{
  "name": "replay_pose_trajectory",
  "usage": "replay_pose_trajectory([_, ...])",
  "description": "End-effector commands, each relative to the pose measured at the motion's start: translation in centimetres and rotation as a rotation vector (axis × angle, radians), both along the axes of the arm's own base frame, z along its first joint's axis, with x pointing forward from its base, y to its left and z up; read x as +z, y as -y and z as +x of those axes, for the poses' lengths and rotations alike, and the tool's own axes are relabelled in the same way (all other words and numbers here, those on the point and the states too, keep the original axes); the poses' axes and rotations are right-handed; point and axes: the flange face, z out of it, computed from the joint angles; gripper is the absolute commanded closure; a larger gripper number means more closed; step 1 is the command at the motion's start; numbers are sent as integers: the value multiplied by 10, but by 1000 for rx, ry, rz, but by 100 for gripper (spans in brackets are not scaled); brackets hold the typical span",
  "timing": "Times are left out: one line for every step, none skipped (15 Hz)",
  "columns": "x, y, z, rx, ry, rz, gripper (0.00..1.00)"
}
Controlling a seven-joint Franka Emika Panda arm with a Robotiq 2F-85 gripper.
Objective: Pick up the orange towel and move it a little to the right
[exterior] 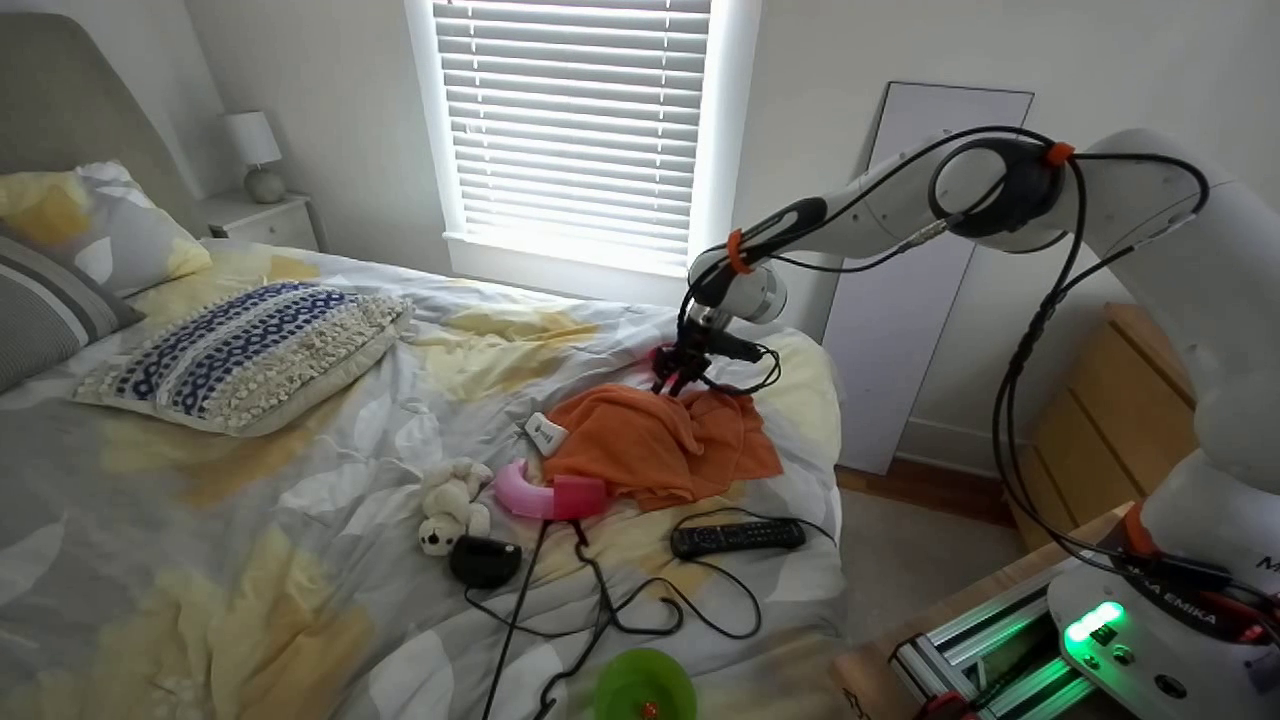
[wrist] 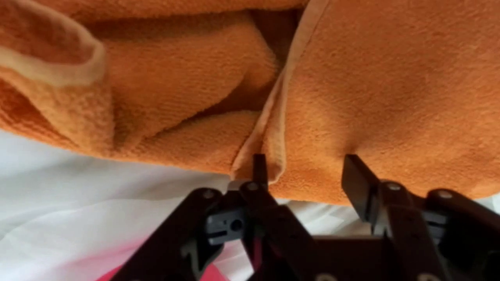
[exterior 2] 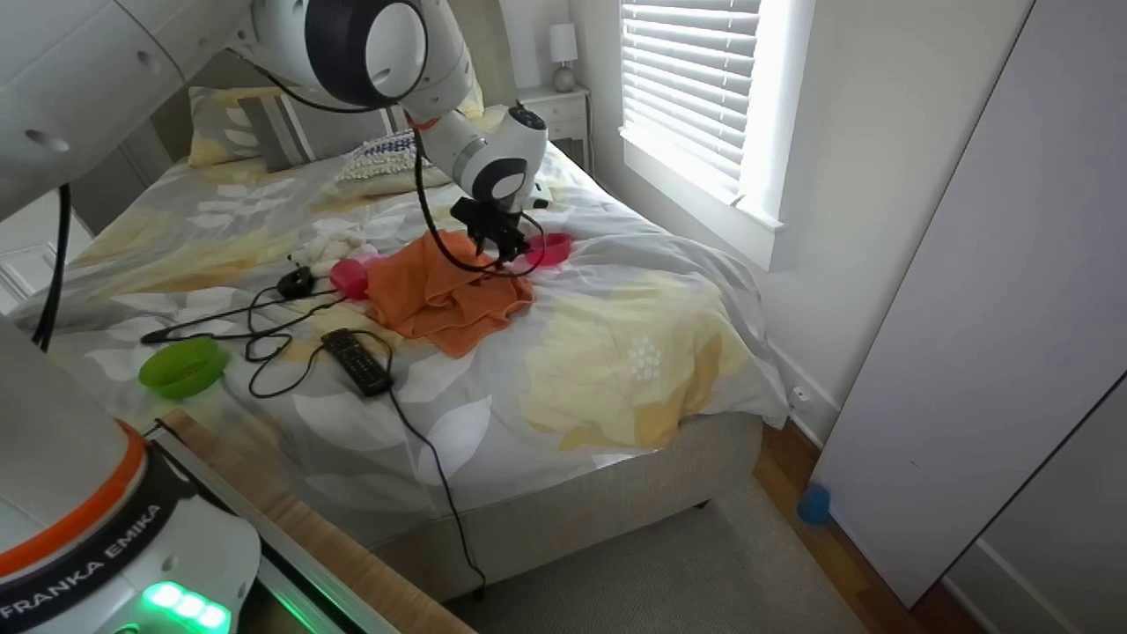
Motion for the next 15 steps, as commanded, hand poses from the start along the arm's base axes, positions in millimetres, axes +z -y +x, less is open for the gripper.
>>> replay_pose_trajectory([-13,0,6,-14,-64,36,51])
replay_pose_trajectory([-14,1,7,-13,-70,34,50])
replay_pose_trajectory([-14,4,9,-17,-66,14,35])
replay_pose_trajectory([-14,7,12,-25,-52,-2,29])
replay_pose_trajectory([-13,10,14,-33,-45,-6,22])
replay_pose_trajectory([-13,11,15,-36,-46,-7,19])
replay_pose_trajectory([-13,12,16,-36,-50,-10,31])
replay_pose_trajectory([-13,13,16,-39,-51,-1,53])
replay_pose_trajectory([-13,11,16,-40,-57,14,54])
replay_pose_trajectory([-12,9,16,-42,-69,30,59])
replay_pose_trajectory([-11,7,15,-42,-81,37,67])
replay_pose_trajectory([-9,5,14,-44,-96,50,77])
replay_pose_trajectory([-7,3,13,-45,-110,59,84])
replay_pose_trajectory([-4,1,12,-49,-121,63,91])
replay_pose_trajectory([0,0,12,-48,-129,67,98])
